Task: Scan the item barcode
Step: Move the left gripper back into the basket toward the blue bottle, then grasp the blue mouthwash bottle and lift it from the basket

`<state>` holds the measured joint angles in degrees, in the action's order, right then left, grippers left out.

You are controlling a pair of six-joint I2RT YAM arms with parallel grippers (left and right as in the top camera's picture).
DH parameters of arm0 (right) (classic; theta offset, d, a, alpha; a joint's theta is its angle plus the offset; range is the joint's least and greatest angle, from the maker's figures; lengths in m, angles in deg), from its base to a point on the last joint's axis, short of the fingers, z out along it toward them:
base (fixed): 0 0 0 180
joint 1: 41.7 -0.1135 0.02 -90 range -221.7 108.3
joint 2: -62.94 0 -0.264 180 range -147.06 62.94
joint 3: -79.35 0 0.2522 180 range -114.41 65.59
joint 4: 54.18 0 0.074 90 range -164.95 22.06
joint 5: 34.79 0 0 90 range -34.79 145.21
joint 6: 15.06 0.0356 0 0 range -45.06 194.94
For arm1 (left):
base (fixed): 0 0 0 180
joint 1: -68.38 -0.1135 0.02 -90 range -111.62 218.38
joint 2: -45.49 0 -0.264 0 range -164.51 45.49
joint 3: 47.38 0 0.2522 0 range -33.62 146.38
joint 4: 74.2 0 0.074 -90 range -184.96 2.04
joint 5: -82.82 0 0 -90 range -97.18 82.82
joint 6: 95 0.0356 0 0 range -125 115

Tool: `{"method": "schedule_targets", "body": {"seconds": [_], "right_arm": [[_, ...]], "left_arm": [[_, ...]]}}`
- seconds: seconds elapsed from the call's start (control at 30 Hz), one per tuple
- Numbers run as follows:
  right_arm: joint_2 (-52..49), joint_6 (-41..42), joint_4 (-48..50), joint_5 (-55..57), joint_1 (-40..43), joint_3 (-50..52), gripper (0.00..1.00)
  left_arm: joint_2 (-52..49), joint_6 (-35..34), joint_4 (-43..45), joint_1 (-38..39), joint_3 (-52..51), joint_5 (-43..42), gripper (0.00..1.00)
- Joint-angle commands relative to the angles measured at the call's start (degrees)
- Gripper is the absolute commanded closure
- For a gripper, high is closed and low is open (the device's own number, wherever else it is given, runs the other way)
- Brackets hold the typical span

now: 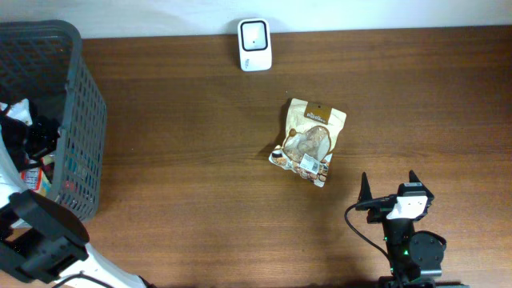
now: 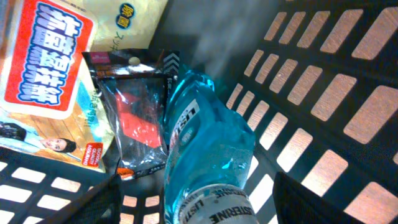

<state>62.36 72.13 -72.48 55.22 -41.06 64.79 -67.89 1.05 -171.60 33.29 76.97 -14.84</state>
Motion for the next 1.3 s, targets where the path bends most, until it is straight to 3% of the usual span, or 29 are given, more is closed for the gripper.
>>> {"method": "schedule_targets", "body": {"seconds": [0.0,0.6,0.73,1.07,1.27], "right_arm": [[0.4,0.0,-0.2,0.5,-0.4,0.5,0.02],[0.4,0.0,-0.2,0.5,-0.4,0.5,0.02],[0.4,0.0,-0.2,0.5,-0.4,0.5,0.02],[0.4,0.0,-0.2,0.5,-0.4,0.5,0.02],[0.4,0.0,-0.2,0.5,-0.4,0.5,0.02]], "left_arm": [[-1.1,1.8,-1.4,0.2,1.0,-3.1,0.3],[-1.3,1.8,0.5,0.2,-0.9,-2.4,0.54],[-1.7,1.8,0.6,0.2,-0.9,-2.4,0.67],[-1.7,1.1,0.0,0.1,-0.1,-2.4,0.75],[-1.7,-0.6,-2.9,0.0,7.4,-2.4,0.78]]}}
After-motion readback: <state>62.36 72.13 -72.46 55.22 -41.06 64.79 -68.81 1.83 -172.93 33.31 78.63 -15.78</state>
